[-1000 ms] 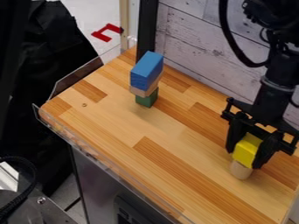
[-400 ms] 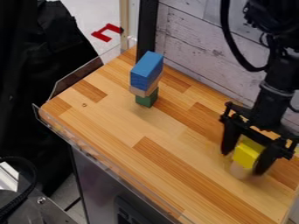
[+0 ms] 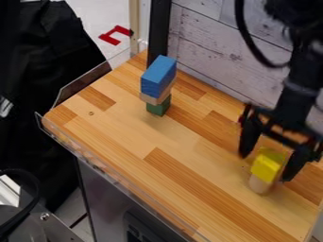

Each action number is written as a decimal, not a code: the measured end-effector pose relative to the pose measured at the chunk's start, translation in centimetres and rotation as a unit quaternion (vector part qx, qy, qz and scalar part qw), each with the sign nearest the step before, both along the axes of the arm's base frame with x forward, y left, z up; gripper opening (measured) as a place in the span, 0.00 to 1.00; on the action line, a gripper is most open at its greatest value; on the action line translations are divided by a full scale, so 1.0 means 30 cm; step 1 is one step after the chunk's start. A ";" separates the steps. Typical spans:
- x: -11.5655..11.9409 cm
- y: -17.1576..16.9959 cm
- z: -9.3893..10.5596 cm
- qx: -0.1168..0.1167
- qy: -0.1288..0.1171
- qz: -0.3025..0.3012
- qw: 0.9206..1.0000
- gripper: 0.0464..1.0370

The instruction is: Put the yellow cube on top of the cylinder

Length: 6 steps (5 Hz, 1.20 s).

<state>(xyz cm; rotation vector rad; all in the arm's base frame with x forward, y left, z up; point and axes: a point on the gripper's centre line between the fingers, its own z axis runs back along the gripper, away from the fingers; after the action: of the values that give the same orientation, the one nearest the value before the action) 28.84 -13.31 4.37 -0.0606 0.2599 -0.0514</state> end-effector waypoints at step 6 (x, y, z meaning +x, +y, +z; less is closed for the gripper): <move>0.147 0.329 0.184 0.035 -0.061 0.112 0.991 0.96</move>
<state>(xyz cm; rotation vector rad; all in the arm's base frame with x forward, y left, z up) 33.26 -3.43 9.89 -0.0167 0.1321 0.1774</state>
